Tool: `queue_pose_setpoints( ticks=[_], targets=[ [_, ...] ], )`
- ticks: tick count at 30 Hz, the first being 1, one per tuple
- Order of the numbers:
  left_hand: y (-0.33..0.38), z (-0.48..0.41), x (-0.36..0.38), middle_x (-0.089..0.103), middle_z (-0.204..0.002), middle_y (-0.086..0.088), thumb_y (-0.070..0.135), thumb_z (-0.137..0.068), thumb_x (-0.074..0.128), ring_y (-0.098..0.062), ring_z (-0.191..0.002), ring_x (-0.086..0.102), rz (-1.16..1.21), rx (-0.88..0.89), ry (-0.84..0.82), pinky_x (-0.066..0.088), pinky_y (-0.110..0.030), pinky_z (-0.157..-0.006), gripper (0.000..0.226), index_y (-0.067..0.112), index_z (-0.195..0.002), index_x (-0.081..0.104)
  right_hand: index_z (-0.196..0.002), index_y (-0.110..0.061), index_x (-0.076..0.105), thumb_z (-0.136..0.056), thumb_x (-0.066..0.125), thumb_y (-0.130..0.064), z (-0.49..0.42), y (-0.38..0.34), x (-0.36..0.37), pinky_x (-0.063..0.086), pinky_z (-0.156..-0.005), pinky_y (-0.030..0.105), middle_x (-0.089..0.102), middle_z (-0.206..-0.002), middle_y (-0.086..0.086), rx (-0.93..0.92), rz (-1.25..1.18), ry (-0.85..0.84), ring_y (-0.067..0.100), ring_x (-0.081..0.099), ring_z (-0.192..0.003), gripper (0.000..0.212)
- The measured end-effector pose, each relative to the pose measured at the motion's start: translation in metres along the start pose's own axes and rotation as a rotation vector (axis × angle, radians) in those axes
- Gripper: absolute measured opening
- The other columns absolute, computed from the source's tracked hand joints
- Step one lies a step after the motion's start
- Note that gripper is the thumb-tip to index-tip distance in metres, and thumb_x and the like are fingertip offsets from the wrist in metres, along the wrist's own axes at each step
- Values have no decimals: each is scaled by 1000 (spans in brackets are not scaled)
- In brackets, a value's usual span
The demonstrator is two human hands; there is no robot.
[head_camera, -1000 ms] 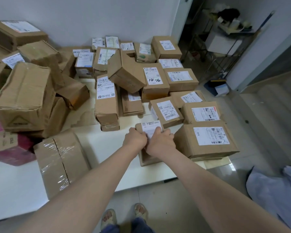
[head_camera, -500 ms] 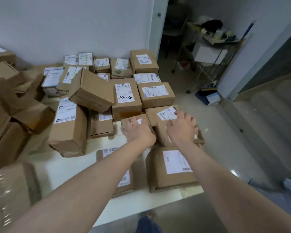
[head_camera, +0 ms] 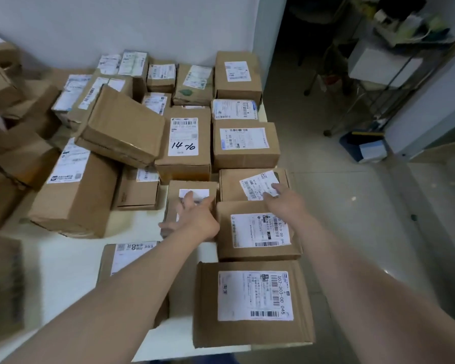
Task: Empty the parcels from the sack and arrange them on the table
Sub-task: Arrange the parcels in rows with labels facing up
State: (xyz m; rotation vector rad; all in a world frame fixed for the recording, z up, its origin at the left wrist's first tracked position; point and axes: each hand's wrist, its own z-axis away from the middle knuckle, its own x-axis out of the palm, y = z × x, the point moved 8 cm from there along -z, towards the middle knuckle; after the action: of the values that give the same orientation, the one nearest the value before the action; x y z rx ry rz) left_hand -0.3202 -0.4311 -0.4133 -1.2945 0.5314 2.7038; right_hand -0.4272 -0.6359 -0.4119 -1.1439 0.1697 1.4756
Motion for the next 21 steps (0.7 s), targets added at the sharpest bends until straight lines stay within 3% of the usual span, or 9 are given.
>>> queue_pose_setpoints(
  ticks=[2,4,6,8,10,12,15,19,21],
  targets=[
    [-5,-2,-5,-4,-159,2,7,-85,56,-29,-146,-1,31,-21,29,20,-69,-107,75,45,-143,29,-144,-32,37,-88,49,-52,-2,-6,11,43,-101,42,39,-148,2,28,-14,12,27,50,-122,60],
    [-12,-7,-8,-3,-158,-3,8,-88,54,-31,-144,3,52,-45,48,27,-63,-108,69,40,-143,29,-143,-25,33,-86,55,-53,-3,-3,10,42,-92,35,33,-144,11,136,13,72,32,39,-127,68],
    [-18,-11,-9,-4,-158,-4,11,-90,52,-30,-143,4,63,-78,54,30,-59,-108,68,38,-147,25,-141,-18,32,-85,61,-53,-5,2,6,40,-87,37,35,-139,14,204,6,91,34,32,-130,71],
    [-22,-11,-9,-4,-158,-3,17,-92,47,-29,-144,1,67,-105,51,29,-60,-107,63,38,-147,24,-141,-14,34,-85,61,-53,-9,7,9,40,-97,40,36,-141,13,203,-22,64,34,33,-132,73],
    [-25,-7,-8,-4,-157,-1,27,-97,41,-26,-144,-1,79,-125,58,26,-64,-105,53,38,-146,25,-143,-13,34,-87,58,-52,-11,5,13,42,-96,39,34,-143,14,177,-25,55,33,37,-131,72],
    [-29,-6,-8,-2,-157,0,35,-100,34,-25,-144,-1,86,-120,76,22,-68,-104,46,39,-145,26,-144,-15,35,-91,52,-51,-10,-1,19,42,-84,33,35,-142,13,145,-14,45,29,43,-126,66],
    [-37,-6,-11,0,-158,1,38,-101,31,-23,-145,-1,97,-87,60,20,-66,-107,45,38,-146,27,-144,-14,35,-95,45,-51,-4,-7,23,41,-74,30,32,-142,11,119,-32,58,23,55,-95,62],
    [-46,1,-23,9,-158,1,40,-100,36,-20,-146,5,56,-65,88,16,-61,-113,47,35,-147,31,-143,-12,33,-94,40,-60,14,-11,19,37,-99,44,33,-144,15,162,99,160,33,34,-128,69],
    [-49,5,-36,13,-158,-1,39,-98,41,-24,-147,8,74,-12,169,15,-57,-115,48,33,-146,34,-140,-11,37,-96,43,-52,33,-29,9,34,-101,46,36,-141,17,113,121,320,35,30,-129,61]
  ],
)
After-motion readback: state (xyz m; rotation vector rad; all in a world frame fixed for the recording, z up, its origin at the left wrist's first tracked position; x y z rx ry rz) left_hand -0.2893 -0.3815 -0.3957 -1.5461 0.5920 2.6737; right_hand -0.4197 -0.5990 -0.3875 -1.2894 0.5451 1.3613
